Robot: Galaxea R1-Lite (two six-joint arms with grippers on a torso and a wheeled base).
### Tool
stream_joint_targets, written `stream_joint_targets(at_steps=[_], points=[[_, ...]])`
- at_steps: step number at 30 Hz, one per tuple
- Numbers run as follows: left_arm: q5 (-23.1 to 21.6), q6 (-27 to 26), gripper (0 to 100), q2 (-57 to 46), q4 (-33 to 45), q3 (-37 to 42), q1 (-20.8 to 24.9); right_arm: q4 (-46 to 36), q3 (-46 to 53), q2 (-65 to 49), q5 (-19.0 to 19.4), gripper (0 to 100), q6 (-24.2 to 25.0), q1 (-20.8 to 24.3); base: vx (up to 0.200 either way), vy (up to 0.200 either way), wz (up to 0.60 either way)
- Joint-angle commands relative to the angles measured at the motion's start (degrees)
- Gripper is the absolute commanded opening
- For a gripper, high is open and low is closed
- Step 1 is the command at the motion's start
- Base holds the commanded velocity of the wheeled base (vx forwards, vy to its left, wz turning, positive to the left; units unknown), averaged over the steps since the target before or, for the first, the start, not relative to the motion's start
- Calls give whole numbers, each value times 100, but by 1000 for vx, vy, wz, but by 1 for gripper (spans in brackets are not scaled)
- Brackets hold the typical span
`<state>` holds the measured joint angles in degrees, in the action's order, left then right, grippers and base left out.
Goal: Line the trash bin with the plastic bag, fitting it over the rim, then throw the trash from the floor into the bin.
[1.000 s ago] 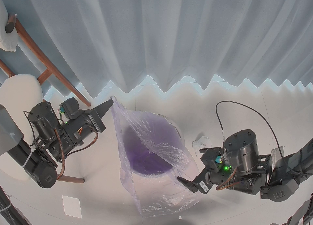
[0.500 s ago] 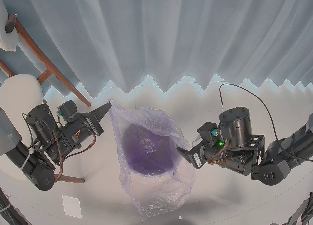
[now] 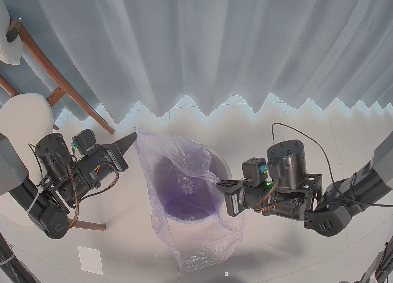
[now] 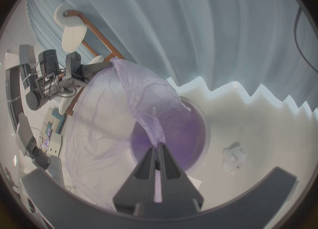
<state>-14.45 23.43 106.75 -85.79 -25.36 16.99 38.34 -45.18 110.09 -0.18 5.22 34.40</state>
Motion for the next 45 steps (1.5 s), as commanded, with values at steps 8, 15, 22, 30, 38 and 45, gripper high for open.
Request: stream_joint_targets(at_steps=[8, 15, 22, 30, 38, 45], points=[[12, 4, 0, 30, 246, 312, -311, 33, -1177, 1023, -61, 0, 357, 295, 0, 0, 0], [135, 4, 0, 337, 220, 338, -240, 95, -1019, 1111, -157, 0, 709, 207, 0, 0, 0], [73, 21, 0, 689, 255, -242, -223, 86, -1160, 1120, -166, 0, 700, -153, 0, 0, 0], [91, 30, 0, 882, 537, -848, -126, 42, -1626, 1146, -149, 0, 735, -522, 0, 0, 0], [73, 21, 0, 847, 1345, -1630, 94, 33, -2188, 1339, -122, 0, 797, -1085, 0, 0, 0], [21, 74, 100, 373, 1626, -1639, 102, 42, -2566, 1506, -114, 0, 797, -1208, 0, 0, 0]])
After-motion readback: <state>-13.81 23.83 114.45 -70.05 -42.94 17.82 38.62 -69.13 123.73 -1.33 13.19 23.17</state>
